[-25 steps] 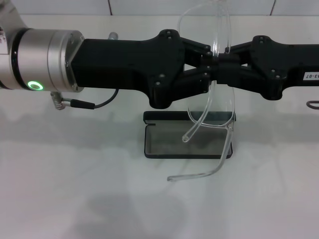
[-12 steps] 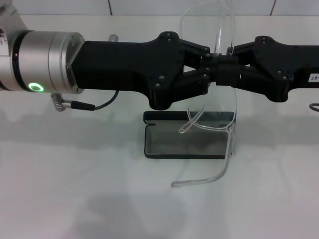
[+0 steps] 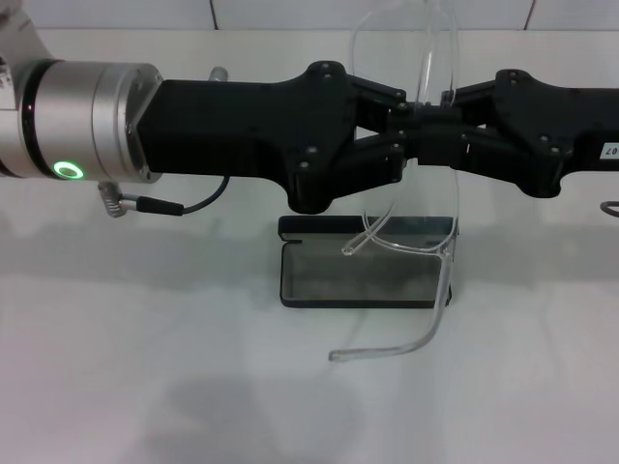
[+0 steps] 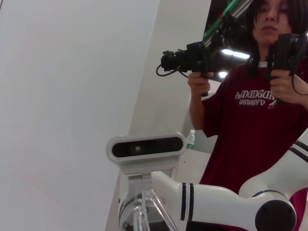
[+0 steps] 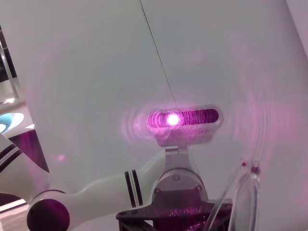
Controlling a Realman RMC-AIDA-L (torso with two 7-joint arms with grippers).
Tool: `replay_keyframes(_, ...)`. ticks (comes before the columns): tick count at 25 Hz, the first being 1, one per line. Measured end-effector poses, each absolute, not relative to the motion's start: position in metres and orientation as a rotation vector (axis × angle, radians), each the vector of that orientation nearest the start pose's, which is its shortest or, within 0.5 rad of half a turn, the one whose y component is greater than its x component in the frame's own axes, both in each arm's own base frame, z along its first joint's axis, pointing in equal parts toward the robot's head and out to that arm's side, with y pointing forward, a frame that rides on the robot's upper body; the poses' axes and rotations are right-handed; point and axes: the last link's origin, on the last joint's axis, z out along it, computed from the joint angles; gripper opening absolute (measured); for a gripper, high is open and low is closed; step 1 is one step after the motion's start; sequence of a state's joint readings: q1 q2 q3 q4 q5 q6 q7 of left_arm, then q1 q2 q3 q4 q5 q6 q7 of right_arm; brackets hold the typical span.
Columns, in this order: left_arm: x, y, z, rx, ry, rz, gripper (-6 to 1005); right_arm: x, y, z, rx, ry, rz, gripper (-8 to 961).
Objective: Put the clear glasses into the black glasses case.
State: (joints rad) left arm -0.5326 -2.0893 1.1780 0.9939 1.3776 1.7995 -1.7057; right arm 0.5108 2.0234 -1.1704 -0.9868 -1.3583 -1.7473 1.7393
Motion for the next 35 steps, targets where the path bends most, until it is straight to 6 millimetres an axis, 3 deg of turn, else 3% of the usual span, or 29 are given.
replay_keyframes(15, -0.117, 0.3, 0.021, -3.068, -0.263, -1.352, 97, 0.148, 0.321, 0.043, -2.907, 0.429, 1.3, 98)
replay_keyframes(35, -0.119, 0.302, 0.018, -3.059, -0.283, -1.358, 97, 0.145, 0.313, 0.047, -2.903, 0.412, 1.411, 98)
